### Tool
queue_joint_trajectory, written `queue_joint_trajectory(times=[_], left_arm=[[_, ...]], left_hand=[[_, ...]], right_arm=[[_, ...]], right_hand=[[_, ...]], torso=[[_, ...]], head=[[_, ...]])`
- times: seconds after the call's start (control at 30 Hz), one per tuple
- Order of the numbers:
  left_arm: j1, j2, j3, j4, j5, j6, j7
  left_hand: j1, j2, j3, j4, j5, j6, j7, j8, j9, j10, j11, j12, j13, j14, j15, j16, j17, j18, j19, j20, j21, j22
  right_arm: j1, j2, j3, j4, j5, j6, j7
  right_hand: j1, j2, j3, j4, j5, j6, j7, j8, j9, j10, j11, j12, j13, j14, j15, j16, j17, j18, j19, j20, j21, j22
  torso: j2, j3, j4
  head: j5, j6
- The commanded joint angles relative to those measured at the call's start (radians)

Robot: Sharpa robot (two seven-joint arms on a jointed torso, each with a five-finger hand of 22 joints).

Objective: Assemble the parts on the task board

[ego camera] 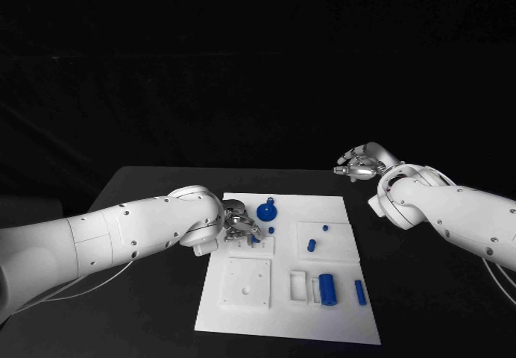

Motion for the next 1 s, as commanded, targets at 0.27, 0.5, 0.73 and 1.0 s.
queue_joint_trajectory(times=[0.27,0.5,0.73,1.0], left_arm=[[0.009,0.011,0.003,-0.025,0.030,0.127,-0.025],[0.012,0.014,0.004,-0.033,0.022,0.135,-0.031],[0.012,0.014,0.004,-0.029,-0.005,0.131,-0.033],[0.012,0.012,0.004,-0.029,-0.005,0.130,-0.034]], left_hand=[[0.050,0.038,0.032,-0.040,0.012,0.042,-0.039,0.001,0.006,-0.064,-0.053,0.002,0.002,-0.003,-0.033,0.007,0.001,0.002,-0.005,-0.164,0.007,-0.003],[0.051,0.038,0.033,-0.043,0.016,0.042,-0.039,0.000,0.010,-0.064,-0.053,0.002,0.003,-0.003,-0.033,0.008,0.001,0.002,-0.005,-0.164,0.008,-0.004],[0.051,0.039,0.033,-0.044,0.018,0.043,-0.039,0.000,0.012,-0.064,-0.053,0.002,0.003,-0.003,-0.033,0.008,0.001,0.002,-0.005,-0.164,0.009,-0.004],[0.050,0.039,0.033,-0.044,0.018,0.043,-0.039,-0.001,0.013,-0.064,-0.053,0.002,0.003,-0.003,-0.033,0.008,0.001,0.002,-0.005,-0.164,0.009,-0.005]], right_arm=[[-0.002,0.001,0.000,-0.001,-0.001,0.011,0.012],[-0.003,0.001,0.000,-0.001,0.000,0.012,0.012],[-0.003,0.000,0.000,-0.001,0.001,0.011,0.012],[-0.004,0.000,0.000,0.000,0.001,0.012,0.013]], right_hand=[[0.000,0.008,-0.001,-0.006,0.007,0.000,0.005,0.002,0.000,-0.009,0.002,0.005,-0.002,-0.007,0.000,-0.006,-0.001,0.007,0.005,0.002,-0.004,0.022],[0.000,0.008,-0.001,-0.006,0.007,0.000,0.005,0.002,0.000,-0.009,0.002,0.006,-0.002,-0.007,0.000,-0.006,-0.001,0.007,0.005,0.002,-0.005,0.022],[-0.001,0.008,-0.001,-0.007,0.007,0.000,0.005,0.002,0.000,-0.009,0.002,0.006,-0.003,-0.007,0.000,-0.006,-0.001,0.007,0.005,0.002,-0.005,0.022],[-0.001,0.009,0.000,-0.007,0.007,-0.001,0.005,0.002,0.000,-0.009,0.002,0.006,-0.003,-0.008,0.000,-0.006,-0.001,0.007,0.005,0.002,-0.005,0.022]], torso=[[0.000,0.0001,0.0005],[0.000,-0.0002,0.0004],[0.000,0.0000,0.0009],[0.000,-0.0003,0.0011]], head=[[0.001,-0.001],[0.002,-0.003],[0.001,-0.004],[0.001,-0.005]])
